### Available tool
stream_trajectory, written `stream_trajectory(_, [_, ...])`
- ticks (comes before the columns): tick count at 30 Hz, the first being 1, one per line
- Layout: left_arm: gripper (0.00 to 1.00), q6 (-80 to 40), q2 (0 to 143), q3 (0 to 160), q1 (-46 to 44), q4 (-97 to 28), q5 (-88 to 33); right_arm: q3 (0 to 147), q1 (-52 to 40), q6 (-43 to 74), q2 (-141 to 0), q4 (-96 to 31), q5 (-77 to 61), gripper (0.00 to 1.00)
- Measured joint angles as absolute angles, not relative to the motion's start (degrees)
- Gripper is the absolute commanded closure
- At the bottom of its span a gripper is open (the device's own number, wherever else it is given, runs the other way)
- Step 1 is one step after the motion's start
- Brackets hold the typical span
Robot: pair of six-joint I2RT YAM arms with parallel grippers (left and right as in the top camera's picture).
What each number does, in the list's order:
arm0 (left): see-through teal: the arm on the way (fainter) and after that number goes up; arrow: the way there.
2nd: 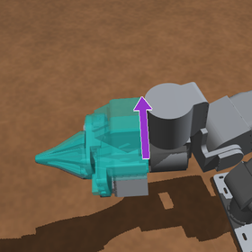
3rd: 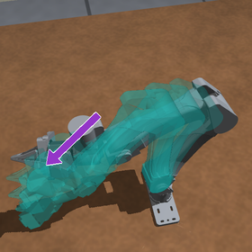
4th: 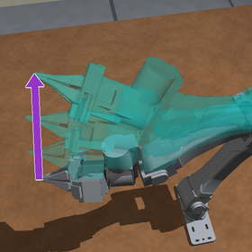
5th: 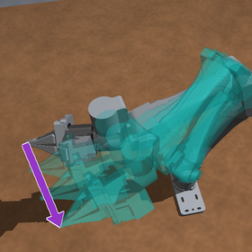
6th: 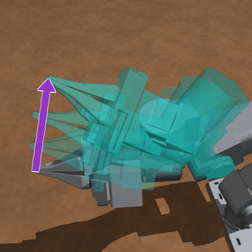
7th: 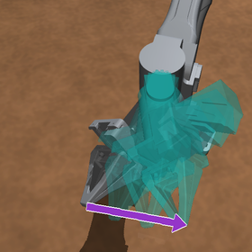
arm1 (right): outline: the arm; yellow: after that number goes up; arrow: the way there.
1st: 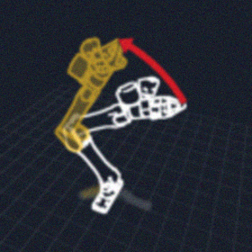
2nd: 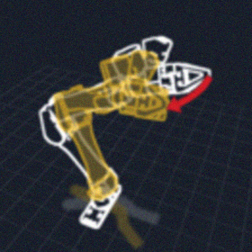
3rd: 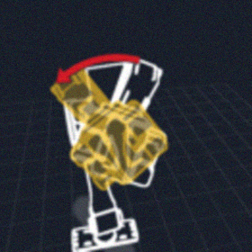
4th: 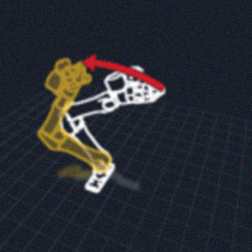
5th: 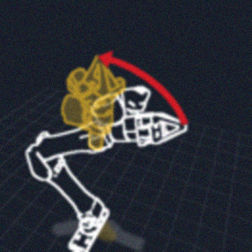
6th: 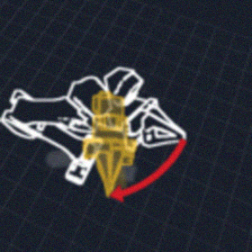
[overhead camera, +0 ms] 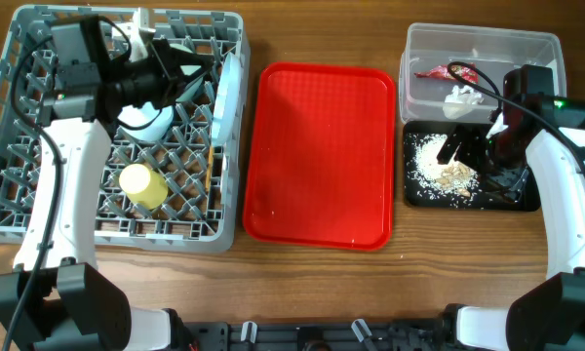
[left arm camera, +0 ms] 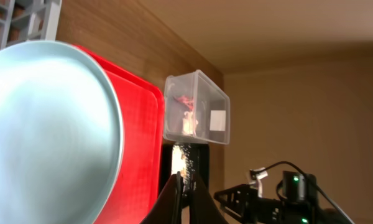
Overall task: Sort waste into correct bins and load items into the dishwasher rack
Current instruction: 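Lower the plate upright into the rack's right side and release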
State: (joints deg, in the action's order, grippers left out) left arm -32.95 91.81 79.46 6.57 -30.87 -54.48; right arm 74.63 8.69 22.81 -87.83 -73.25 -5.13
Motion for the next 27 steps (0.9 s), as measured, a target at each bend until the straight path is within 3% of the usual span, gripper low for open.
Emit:
stream_trajectory(19, [0.96, -37.98, 91.70, 79.48, 14.81, -32.62, -83.57, 74.63, 8.69, 22.83, -87.83, -73.23, -5.13, 0.00])
stream_trajectory(27, [0.96, -40.64, 91.48, 79.50, 14.96, -33.26, -88.42, 74.63, 8.69, 22.81, -87.83, -73.23, -5.13, 0.00])
